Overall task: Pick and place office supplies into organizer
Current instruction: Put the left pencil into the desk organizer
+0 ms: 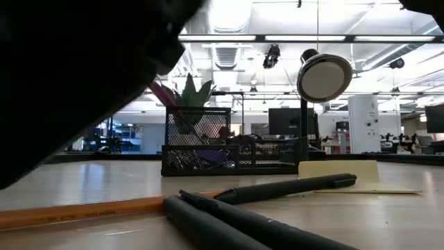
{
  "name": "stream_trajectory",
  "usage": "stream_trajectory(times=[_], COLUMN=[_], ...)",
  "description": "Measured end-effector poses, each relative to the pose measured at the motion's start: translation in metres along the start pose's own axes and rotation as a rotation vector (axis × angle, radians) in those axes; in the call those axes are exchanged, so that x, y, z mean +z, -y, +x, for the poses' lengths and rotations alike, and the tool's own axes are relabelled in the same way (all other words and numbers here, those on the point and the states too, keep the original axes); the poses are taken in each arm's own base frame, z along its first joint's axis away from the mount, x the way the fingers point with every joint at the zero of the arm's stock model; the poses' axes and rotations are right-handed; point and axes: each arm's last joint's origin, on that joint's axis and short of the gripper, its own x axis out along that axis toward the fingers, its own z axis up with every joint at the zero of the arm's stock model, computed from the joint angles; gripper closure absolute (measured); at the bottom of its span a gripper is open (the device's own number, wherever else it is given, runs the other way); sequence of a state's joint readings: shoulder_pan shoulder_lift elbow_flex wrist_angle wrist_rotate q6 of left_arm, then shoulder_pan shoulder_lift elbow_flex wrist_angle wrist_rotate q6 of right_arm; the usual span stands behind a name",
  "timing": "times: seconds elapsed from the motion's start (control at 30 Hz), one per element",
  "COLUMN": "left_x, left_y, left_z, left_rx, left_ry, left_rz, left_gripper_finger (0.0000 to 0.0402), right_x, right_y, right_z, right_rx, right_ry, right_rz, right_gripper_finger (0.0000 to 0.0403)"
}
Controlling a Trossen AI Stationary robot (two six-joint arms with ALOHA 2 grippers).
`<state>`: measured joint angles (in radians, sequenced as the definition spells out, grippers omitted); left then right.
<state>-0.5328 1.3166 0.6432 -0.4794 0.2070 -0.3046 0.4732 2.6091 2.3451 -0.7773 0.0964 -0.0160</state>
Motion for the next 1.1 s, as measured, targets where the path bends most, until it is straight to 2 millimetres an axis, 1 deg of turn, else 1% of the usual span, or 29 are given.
stream_trajectory(times=[0.07, 0.13, 0.2, 0.27, 0.4, 0.63, 0.83, 0.97, 1.1], left_x=[0.000, 0.000, -0.001, -0.001, -0.004, -0.005, -0.003, -0.002, -0.002], left_y=[0.006, 0.011, 0.014, 0.015, 0.018, 0.016, 0.015, 0.015, 0.015], left_z=[-0.002, -0.002, 0.000, 0.003, 0.009, 0.021, 0.031, 0.031, 0.030], left_rx=[0.020, 0.053, 0.082, 0.085, 0.102, 0.140, 0.168, 0.166, 0.164], left_ry=[0.017, 0.029, 0.028, 0.019, -0.005, -0.051, -0.080, -0.076, -0.071], left_rz=[0.016, 0.067, 0.120, 0.126, 0.142, 0.151, 0.218, 0.220, 0.218], left_gripper_finger=[0.0263, 0.0263, 0.0263, 0.0263, 0.0263, 0.0263, 0.0263, 0.0263, 0.0267], right_x=[0.000, -0.001, -0.002, -0.005, -0.004, 0.001, 0.003, 0.004, 0.006], right_y=[0.003, 0.008, 0.013, 0.017, 0.019, 0.018, 0.019, 0.018, 0.013], right_z=[0.000, 0.001, 0.001, 0.002, 0.002, -0.005, -0.011, -0.012, -0.012], right_rx=[-0.067, -0.098, -0.104, -0.104, -0.108, -0.115, -0.125, -0.117, -0.036], right_ry=[-0.005, -0.016, -0.035, -0.057, -0.056, -0.036, -0.024, -0.019, 0.010], right_rz=[-0.101, -0.171, -0.198, -0.225, -0.323, -0.299, -0.272, -0.304, -0.400], right_gripper_finger=[0.0392, 0.0392, 0.0392, 0.0392, 0.0392, 0.0392, 0.0392, 0.0392, 0.0392])
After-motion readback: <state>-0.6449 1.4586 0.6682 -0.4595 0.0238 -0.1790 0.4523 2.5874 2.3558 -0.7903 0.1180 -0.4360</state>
